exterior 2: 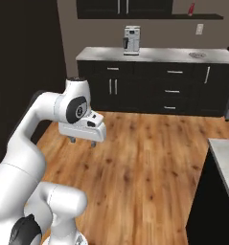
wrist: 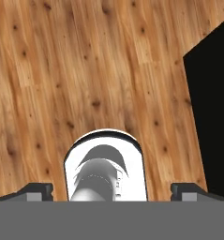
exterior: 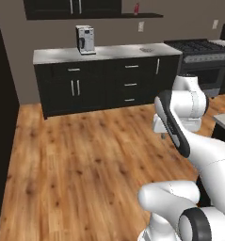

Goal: Move the hot dog bun to the plate on the dining table and place the condiment next to that plate. Then navigate to the fridge and take the sausage and place it on the plate as well.

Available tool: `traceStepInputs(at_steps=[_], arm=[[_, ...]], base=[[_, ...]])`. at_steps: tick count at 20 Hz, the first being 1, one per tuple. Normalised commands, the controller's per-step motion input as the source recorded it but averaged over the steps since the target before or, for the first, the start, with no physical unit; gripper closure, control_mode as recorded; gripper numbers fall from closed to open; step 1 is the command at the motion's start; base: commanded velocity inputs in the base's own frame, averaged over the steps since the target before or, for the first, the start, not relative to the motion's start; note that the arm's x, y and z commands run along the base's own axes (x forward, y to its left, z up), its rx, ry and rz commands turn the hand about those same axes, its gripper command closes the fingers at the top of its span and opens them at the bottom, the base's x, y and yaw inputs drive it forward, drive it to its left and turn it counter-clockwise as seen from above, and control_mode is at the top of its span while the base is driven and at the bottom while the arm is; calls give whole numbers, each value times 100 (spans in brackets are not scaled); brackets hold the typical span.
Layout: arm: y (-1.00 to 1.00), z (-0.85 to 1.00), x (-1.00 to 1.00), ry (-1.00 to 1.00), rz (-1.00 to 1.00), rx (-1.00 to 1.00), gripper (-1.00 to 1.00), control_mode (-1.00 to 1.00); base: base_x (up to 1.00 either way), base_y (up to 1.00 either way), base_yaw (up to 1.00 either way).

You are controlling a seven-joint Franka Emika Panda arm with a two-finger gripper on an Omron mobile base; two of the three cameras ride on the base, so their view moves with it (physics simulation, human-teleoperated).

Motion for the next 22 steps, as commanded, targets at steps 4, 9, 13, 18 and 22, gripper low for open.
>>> traceStepInputs(at_steps=[4,9,13,18,22], arm=[[0,0,0,0,0,0,-100,100],[0,0,0,0,0,0,-100,100],[0,0,0,0,0,0,-100,100],[0,0,0,0,0,0,-100,100],[0,0,0,0,0,0,-100,100]], base=[[100,5,-7],[100,3,-5],[100,0,-1],[100,0,0],[100,0,1]])
